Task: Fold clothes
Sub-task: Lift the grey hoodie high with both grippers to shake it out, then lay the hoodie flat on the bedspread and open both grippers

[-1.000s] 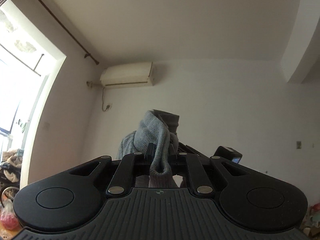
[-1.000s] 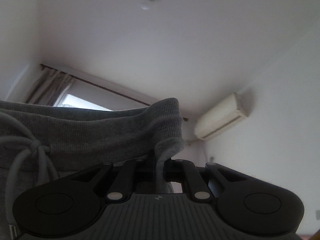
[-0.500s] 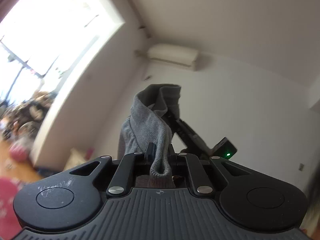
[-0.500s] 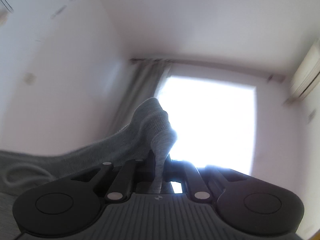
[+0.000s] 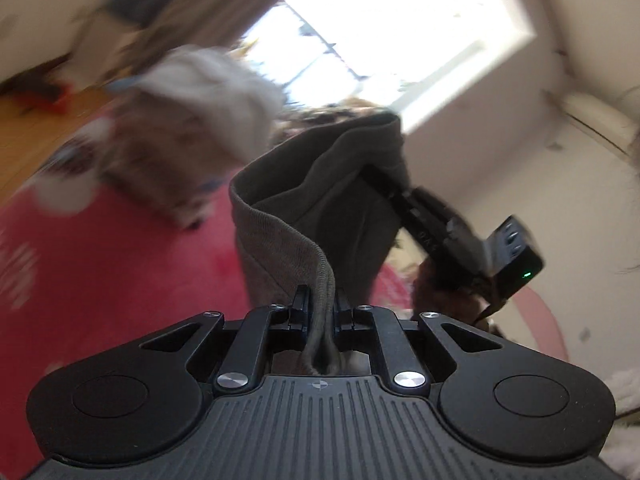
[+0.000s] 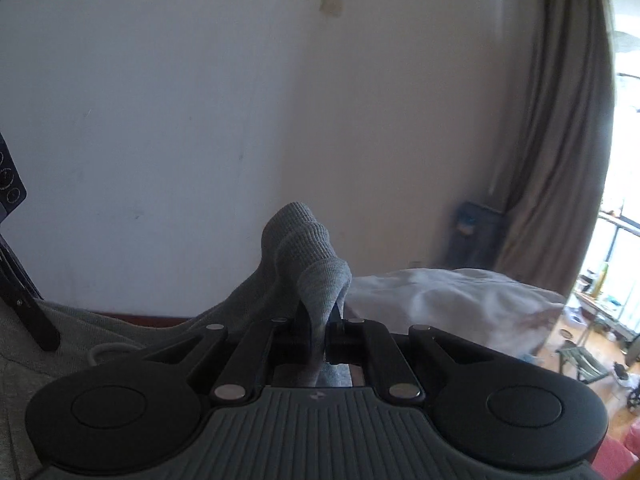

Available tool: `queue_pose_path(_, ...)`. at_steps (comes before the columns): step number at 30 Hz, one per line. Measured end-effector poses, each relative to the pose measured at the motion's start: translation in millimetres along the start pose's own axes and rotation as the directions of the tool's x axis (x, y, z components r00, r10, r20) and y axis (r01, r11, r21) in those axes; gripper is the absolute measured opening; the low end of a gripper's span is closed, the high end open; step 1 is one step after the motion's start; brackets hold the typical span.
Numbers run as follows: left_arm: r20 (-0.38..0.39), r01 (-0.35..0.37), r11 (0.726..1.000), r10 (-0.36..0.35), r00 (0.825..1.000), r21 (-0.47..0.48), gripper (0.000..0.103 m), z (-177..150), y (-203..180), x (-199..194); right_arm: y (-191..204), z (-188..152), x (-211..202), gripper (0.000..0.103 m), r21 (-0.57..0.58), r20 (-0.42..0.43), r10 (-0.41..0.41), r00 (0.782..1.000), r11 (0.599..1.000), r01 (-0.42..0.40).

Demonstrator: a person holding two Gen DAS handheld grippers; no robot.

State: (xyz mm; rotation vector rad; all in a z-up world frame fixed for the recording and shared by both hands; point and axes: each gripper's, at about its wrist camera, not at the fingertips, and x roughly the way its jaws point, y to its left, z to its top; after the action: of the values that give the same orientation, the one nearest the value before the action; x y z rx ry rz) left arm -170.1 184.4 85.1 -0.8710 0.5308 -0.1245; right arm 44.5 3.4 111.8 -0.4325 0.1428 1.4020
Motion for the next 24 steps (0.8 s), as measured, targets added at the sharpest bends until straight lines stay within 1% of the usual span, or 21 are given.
queue_pose_path(2,0.006,-0.066,0.994,0.067,0.998,-0.086,0.009,-9,35,-18,7,-1,43,0.007,-0.021,-0.039,0.045,0.998,0.999,-0.046)
queue_pose_path(4,0.017,-0.129,0.978,0.133,0.991,-0.163,0.009,-14,65,-31,20,-5,82,0.007,-0.051,-0.064,0.060,0.996,0.997,-0.063)
queue_pose_path(5,0.030,-0.153,0.970,0.162,0.986,-0.189,0.009,-13,77,-36,31,-12,104,0.007,-0.033,-0.080,0.068,0.995,0.997,-0.071)
queue_pose_path(7,0.049,-0.202,0.952,0.219,0.975,-0.229,0.009,-10,101,-46,47,-17,147,0.007,0.024,-0.145,0.105,0.984,0.994,-0.102)
queue_pose_path(8,0.047,-0.236,0.944,0.253,0.966,-0.230,0.009,-8,113,-46,58,-29,166,0.011,0.007,-0.196,0.098,0.976,0.995,-0.099)
queue_pose_path(9,0.034,-0.276,0.935,0.290,0.956,-0.221,0.009,-7,124,-46,68,-41,184,0.012,-0.009,-0.246,0.091,0.965,0.995,-0.096)
queue_pose_path(10,0.010,-0.321,0.925,0.330,0.944,-0.205,0.009,-7,136,-46,78,-52,202,0.022,-0.026,-0.294,0.082,0.952,0.995,-0.094)
queue_pose_path(11,-0.021,-0.360,0.915,0.363,0.932,-0.184,0.010,-8,148,-42,85,-66,214,0.029,-0.045,-0.333,0.065,0.941,0.995,-0.085)
queue_pose_path(12,-0.055,-0.395,0.905,0.391,0.919,-0.159,0.012,-9,160,-36,91,-78,225,0.031,-0.063,-0.367,0.047,0.929,0.995,-0.075)
queue_pose_path(13,-0.087,-0.432,0.892,0.424,0.902,-0.136,0.013,-11,170,-31,91,-80,223,0.037,-0.067,-0.360,0.029,0.932,0.996,-0.057)
queue_pose_path(14,-0.110,-0.462,0.878,0.450,0.886,-0.123,0.015,-12,178,-29,90,-83,222,0.046,-0.067,-0.352,0.013,0.936,0.997,-0.039)
queue_pose_path(15,-0.127,-0.482,0.868,0.469,0.874,-0.117,0.017,-12,185,-29,77,-81,220,0.051,-0.035,-0.329,0.013,0.944,0.999,-0.026)
queue_pose_path(16,-0.131,-0.495,0.861,0.481,0.867,-0.114,0.018,-11,191,-31,64,-80,219,0.057,-0.004,-0.307,0.012,0.952,1.000,-0.014)
queue_pose_path(18,-0.109,-0.504,0.856,0.494,0.863,-0.117,0.021,-6,197,-42,40,-75,210,0.058,0.058,-0.275,0.013,0.961,0.998,0.003)
queue_pose_path(19,-0.096,-0.515,0.849,0.506,0.857,-0.121,0.021,-2,200,-48,32,-69,200,0.058,0.084,-0.264,0.019,0.964,0.996,0.004)
queue_pose_path(20,-0.083,-0.524,0.841,0.518,0.851,-0.132,0.022,4,202,-54,24,-64,184,0.058,0.114,-0.248,0.030,0.968,0.993,-0.001)
queue_pose_path(22,-0.049,-0.524,0.841,0.523,0.851,-0.132,0.022,20,198,-59,5,-57,146,0.058,0.169,-0.223,0.041,0.974,0.986,-0.003)
queue_pose_path(24,-0.012,-0.516,0.850,0.517,0.856,-0.105,0.023,39,190,-58,-18,-56,97,0.058,0.223,-0.215,0.000,0.977,0.974,0.049)
